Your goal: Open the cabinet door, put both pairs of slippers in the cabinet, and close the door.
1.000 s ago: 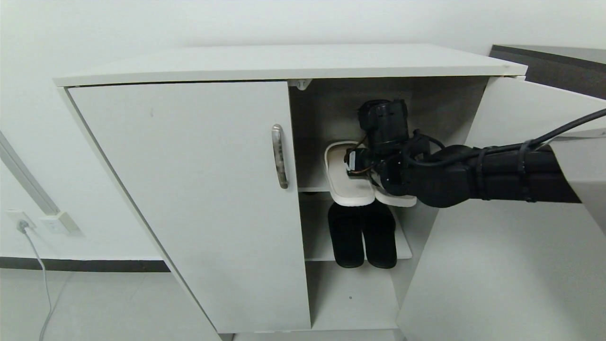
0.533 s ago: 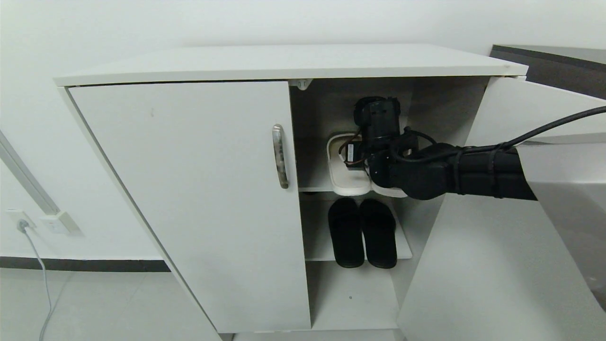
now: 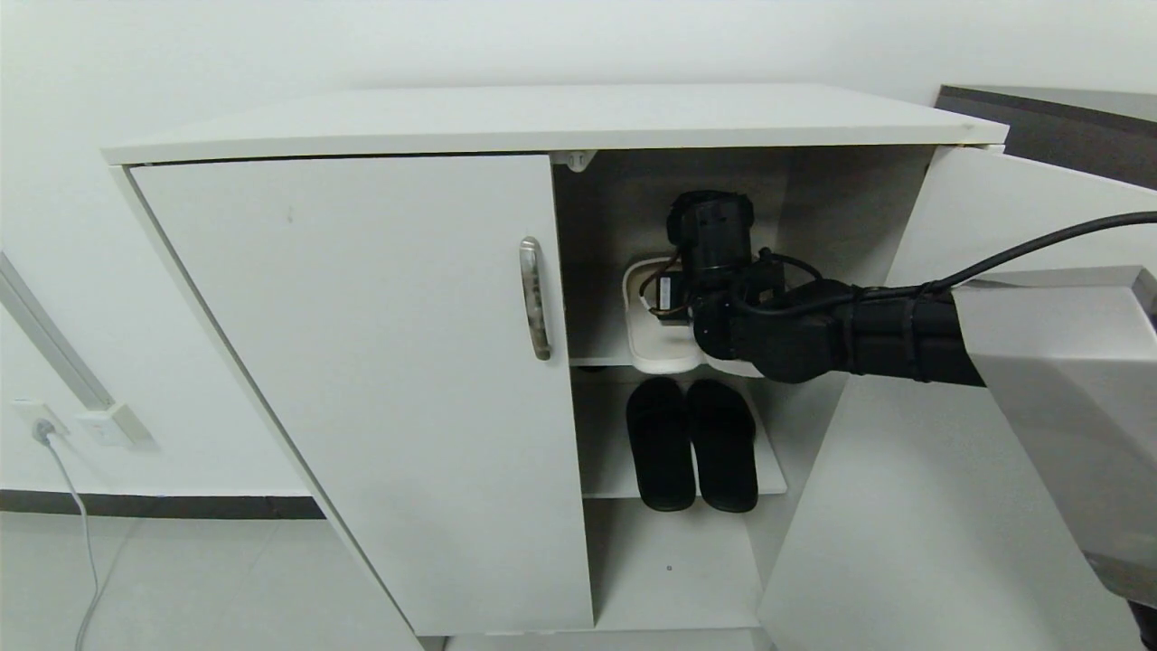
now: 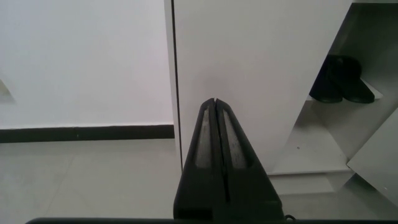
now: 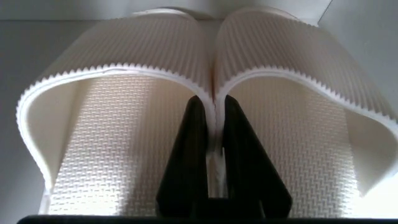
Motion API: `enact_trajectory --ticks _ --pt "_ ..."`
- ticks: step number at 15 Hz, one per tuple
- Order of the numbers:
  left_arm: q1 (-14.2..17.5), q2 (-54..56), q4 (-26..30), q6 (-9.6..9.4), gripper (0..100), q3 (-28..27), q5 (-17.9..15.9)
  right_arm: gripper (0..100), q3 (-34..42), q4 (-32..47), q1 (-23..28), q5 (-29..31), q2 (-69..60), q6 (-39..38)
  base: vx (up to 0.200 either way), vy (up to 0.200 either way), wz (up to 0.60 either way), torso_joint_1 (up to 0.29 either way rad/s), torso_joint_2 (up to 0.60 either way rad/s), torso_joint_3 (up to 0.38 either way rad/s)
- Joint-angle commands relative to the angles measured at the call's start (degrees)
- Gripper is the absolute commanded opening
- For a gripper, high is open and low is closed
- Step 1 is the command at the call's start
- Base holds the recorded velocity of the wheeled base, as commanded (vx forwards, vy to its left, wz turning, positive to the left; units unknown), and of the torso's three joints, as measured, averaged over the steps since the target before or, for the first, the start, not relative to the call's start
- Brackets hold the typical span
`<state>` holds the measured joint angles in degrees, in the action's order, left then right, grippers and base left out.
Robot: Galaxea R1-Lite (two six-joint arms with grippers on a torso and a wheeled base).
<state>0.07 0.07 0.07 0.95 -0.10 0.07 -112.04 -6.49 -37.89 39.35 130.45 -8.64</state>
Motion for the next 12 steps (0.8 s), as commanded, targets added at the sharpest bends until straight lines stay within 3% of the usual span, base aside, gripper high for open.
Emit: enact_trajectory --ticks 1,5,9,12 --pt "0.0 -0.1 0.0 0.02 0 0.0 0.0 100 0.0 0.0 0.0 -0.1 0.4 0.0 0.000 0.000 0.00 0.000 0.00 0.000" --pt "0.0 -0.1 0.0 0.02 0 0.0 0.0 100 1.9 0.1 -0.2 -0.1 -1.2 0.0 0.000 0.000 0.00 0.000 0.00 0.000" --pt "0.0 -0.1 0.0 0.02 0 0.0 0.0 100 9.2 -1.3 -1.5 0.0 -6.5 -0.2 0.000 0.000 0.00 0.000 0.00 0.000" --pt "0.0 -0.1 0.0 0.02 0 0.0 0.0 100 19.9 -6.1 -4.3 0.1 -13.2 -0.1 0.000 0.000 0.00 0.000 0.00 0.000"
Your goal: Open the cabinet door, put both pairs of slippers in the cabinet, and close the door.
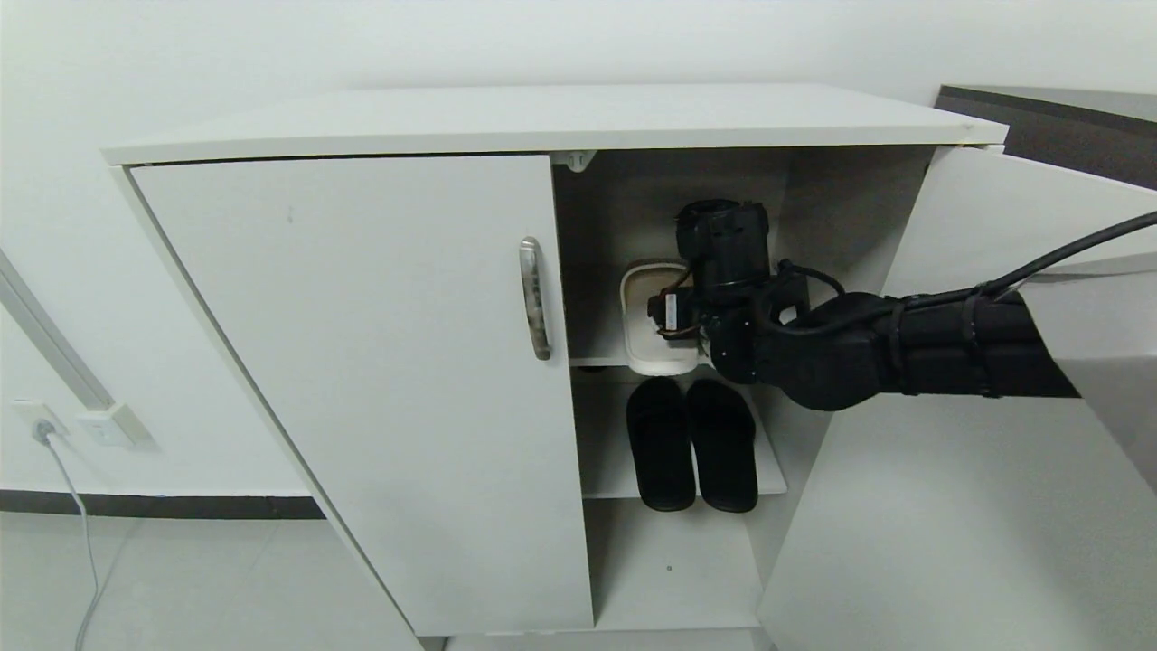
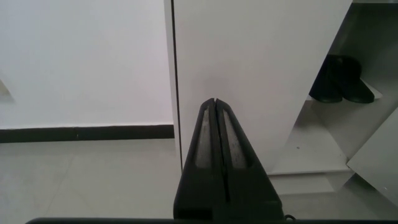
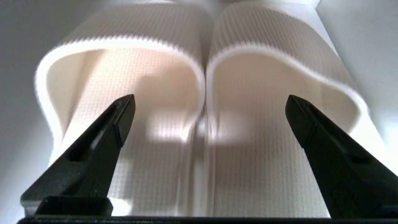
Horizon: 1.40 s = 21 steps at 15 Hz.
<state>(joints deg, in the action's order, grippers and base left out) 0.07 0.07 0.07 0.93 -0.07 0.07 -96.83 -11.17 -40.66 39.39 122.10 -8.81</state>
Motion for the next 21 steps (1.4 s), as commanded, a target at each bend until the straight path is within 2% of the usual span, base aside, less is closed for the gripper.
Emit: enact_trajectory --ticks 1,7,11,12,21 --pt "0.0 -0.1 0.0 -0.05 0 0.0 0.0 100 8.3 -2.9 -2.5 0.2 -7.1 0.1 0.000 0.000 0.00 0.000 0.00 0.000" --pt "0.0 -0.1 0.0 -0.14 0 0.0 0.0 100 30.4 -13.2 -8.1 0.3 -19.0 0.1 0.000 0.000 0.00 0.000 0.00 0.000" --pt "0.0 -0.1 0.0 -0.22 0 0.0 -0.2 100 38.7 -18.8 -10.9 0.3 -22.0 0.2 0.000 0.000 0.00 0.000 0.00 0.000" --pt "0.0 -0.1 0.0 -0.22 0 0.0 -0.2 0 39.7 -19.7 -11.1 0.3 -22.1 0.2 0.000 0.000 0.00 0.000 0.00 0.000" --pt "0.0 -0.1 0.0 -0.22 0 0.0 -0.2 0 43.7 -23.3 -11.9 0.3 -23.1 0.3 0.000 0.000 0.00 0.000 0.00 0.000"
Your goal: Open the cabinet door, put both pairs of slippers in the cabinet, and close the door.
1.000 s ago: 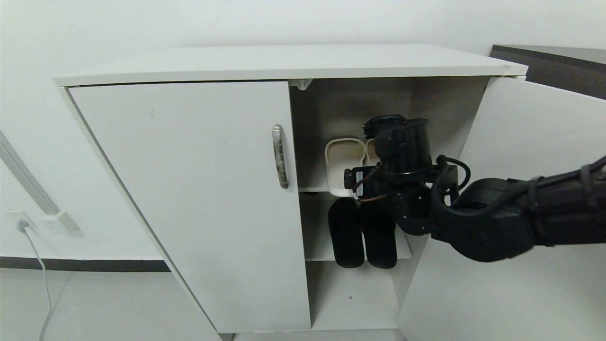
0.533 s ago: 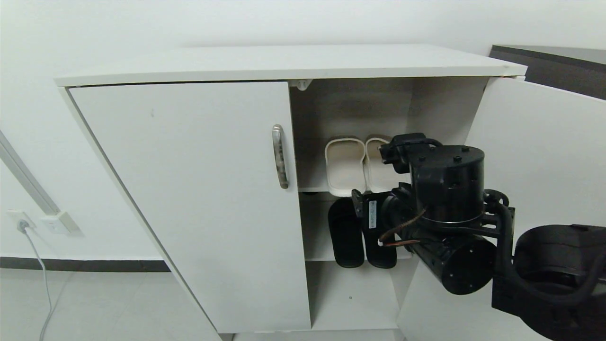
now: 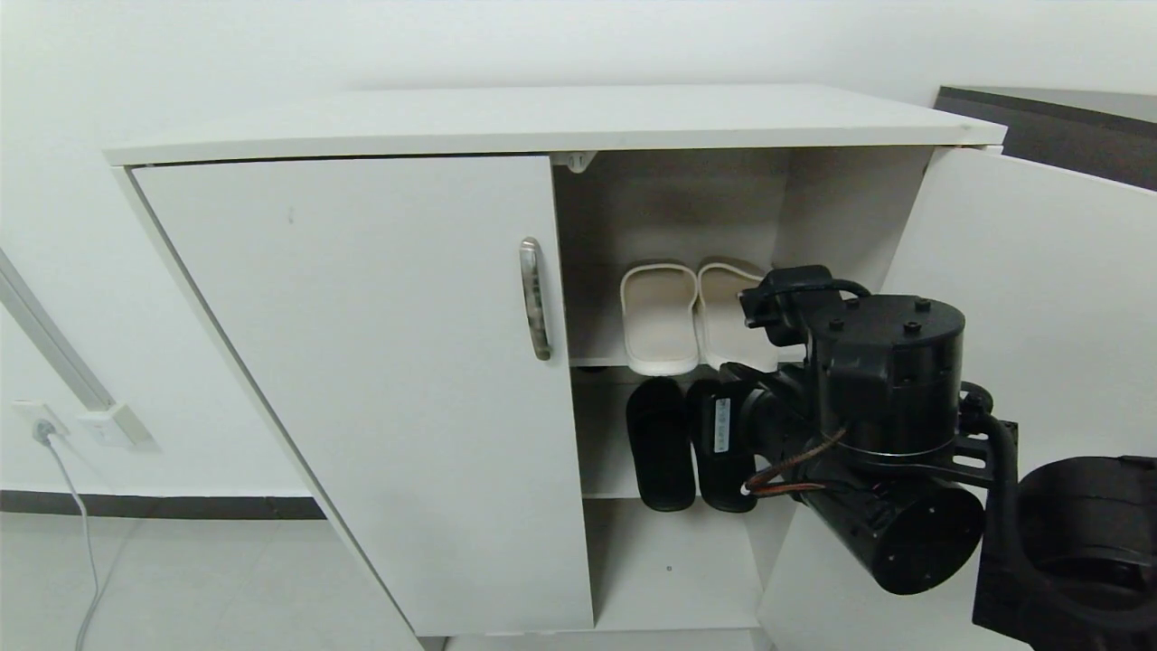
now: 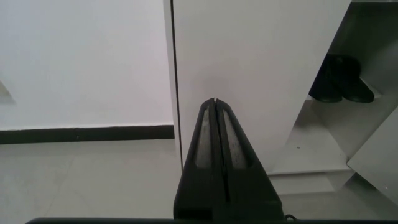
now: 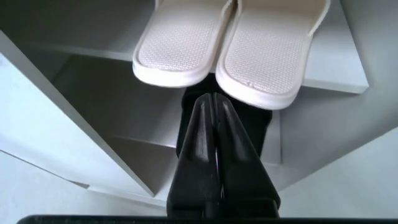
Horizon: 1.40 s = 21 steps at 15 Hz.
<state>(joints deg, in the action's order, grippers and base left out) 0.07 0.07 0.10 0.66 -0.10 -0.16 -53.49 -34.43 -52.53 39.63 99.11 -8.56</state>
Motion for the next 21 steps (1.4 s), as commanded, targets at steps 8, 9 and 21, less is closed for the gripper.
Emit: enact_trajectory --ticks 8,9,21 --pt "0.0 -0.1 0.0 0.04 0 0.0 0.0 0 0.5 0.0 -0.3 0.0 0.4 0.0 -0.075 0.000 0.00 0.001 0.00 0.001" --pt "0.0 -0.1 0.0 0.04 0 0.0 0.0 0 0.6 0.0 -0.3 0.0 0.5 0.0 -0.200 0.000 0.00 0.007 0.00 -0.002" --pt "0.0 -0.1 0.0 0.13 0 0.0 0.0 0 1.9 0.0 -0.3 0.0 1.3 -0.1 -0.200 0.000 0.00 0.000 0.00 0.003"
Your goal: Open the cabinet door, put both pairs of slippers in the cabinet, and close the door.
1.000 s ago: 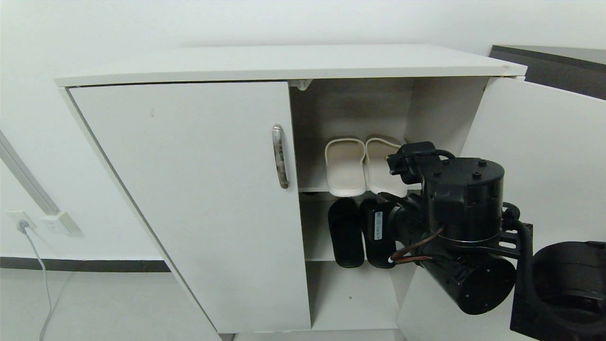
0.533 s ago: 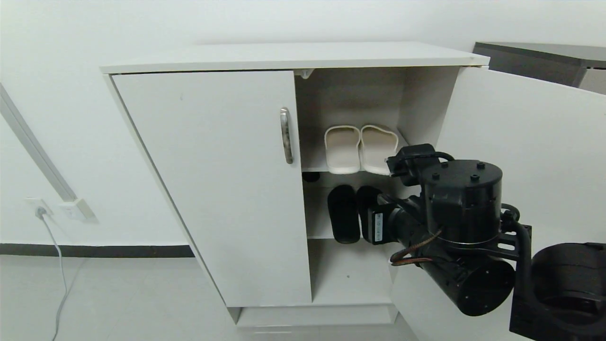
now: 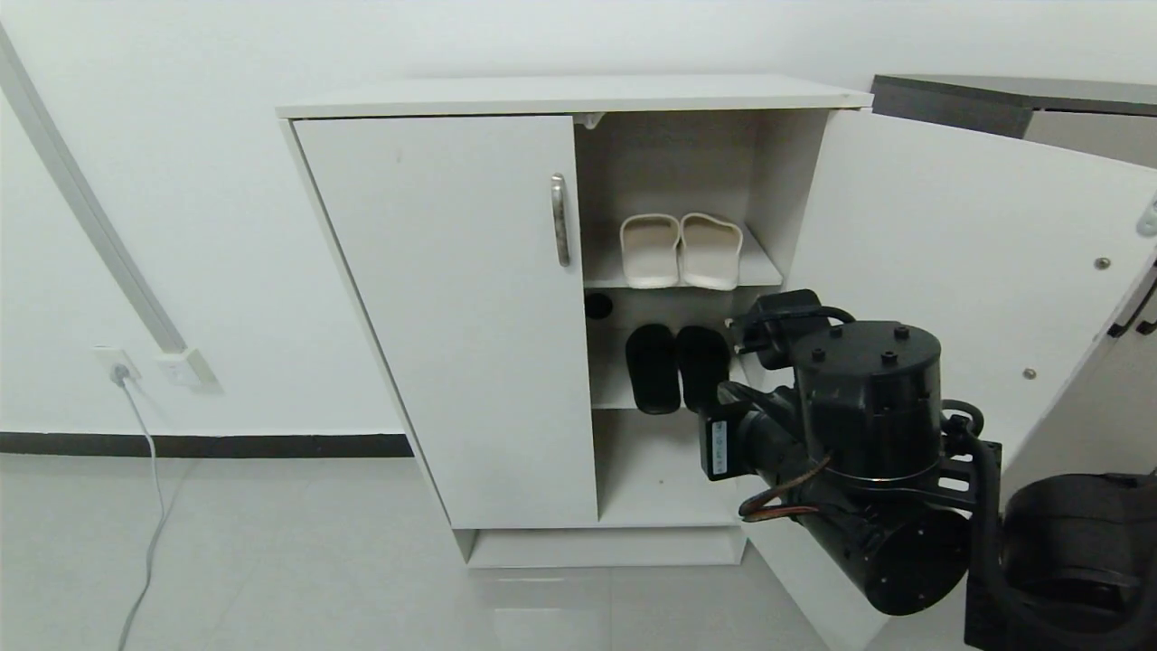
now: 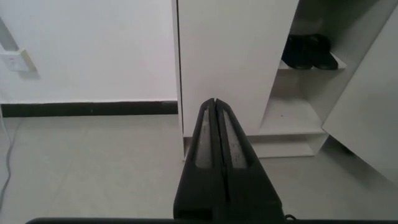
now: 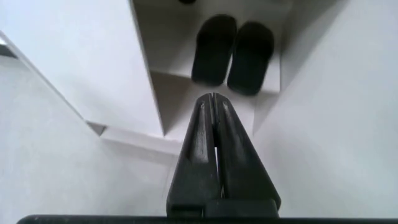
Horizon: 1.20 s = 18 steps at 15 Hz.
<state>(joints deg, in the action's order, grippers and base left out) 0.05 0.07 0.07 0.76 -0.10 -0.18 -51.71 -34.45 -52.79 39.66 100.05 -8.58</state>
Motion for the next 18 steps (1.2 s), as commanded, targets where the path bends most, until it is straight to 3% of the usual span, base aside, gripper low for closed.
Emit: enact_trajectory --ticks 1,5,18 --pt "0.0 -0.1 0.0 0.04 0 0.0 0.0 0 0.2 -0.1 0.0 0.0 0.8 0.0 -0.200 0.000 0.00 0.002 0.01 -0.002" --pt "0.0 -0.1 0.0 0.12 0 -0.1 0.1 0 0.5 -0.6 0.0 -0.1 1.4 -0.1 -0.200 0.000 0.00 0.002 0.00 0.004" --pt "0.0 -0.1 0.0 0.12 0 0.0 0.1 0 3.4 -1.8 0.8 -1.2 1.1 1.6 0.000 0.000 0.00 0.000 0.00 0.000"
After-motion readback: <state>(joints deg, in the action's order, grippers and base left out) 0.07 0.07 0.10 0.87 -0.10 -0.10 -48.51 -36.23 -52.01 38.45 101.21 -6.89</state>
